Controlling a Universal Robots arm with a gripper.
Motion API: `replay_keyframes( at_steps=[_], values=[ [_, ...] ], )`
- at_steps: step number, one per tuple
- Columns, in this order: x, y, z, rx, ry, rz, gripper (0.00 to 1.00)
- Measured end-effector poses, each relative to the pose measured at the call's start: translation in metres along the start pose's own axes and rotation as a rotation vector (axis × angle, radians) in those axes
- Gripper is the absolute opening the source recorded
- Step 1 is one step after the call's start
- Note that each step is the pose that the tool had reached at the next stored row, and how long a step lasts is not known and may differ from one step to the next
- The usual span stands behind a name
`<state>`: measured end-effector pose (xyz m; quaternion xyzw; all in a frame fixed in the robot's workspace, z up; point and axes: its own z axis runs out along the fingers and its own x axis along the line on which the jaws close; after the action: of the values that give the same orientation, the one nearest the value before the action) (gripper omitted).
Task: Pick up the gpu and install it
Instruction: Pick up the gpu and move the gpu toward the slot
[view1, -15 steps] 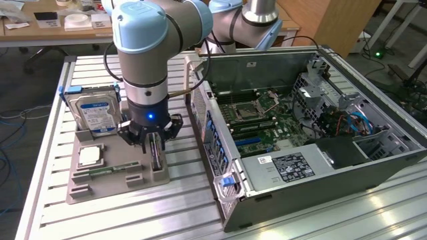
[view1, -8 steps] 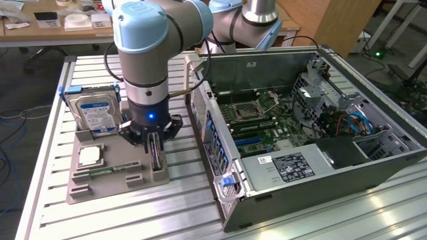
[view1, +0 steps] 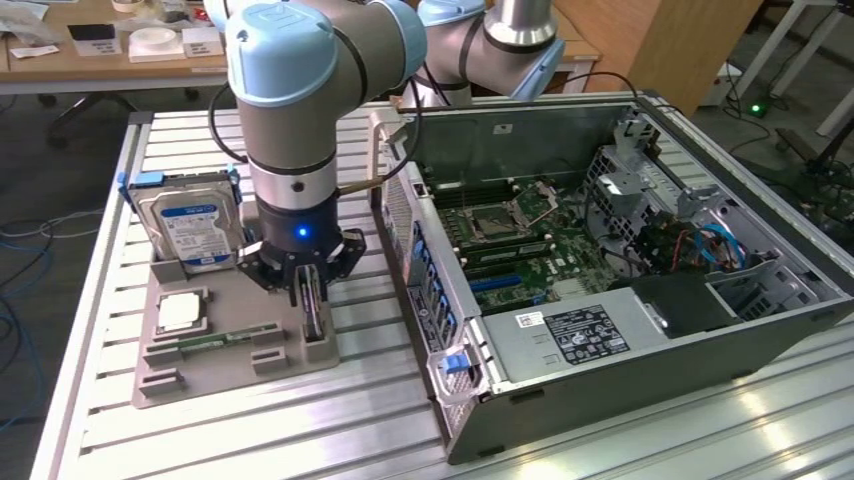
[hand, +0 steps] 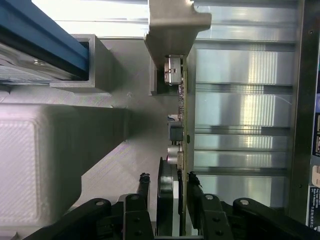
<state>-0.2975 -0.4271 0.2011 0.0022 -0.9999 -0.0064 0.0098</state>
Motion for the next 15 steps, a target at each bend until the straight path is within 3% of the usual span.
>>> replay_keyframes(
  at_steps=[15],
  values=[
    [0.0001, 0.003, -0.0057, 0.0006, 0.0001, 0.0, 0.42]
  ],
)
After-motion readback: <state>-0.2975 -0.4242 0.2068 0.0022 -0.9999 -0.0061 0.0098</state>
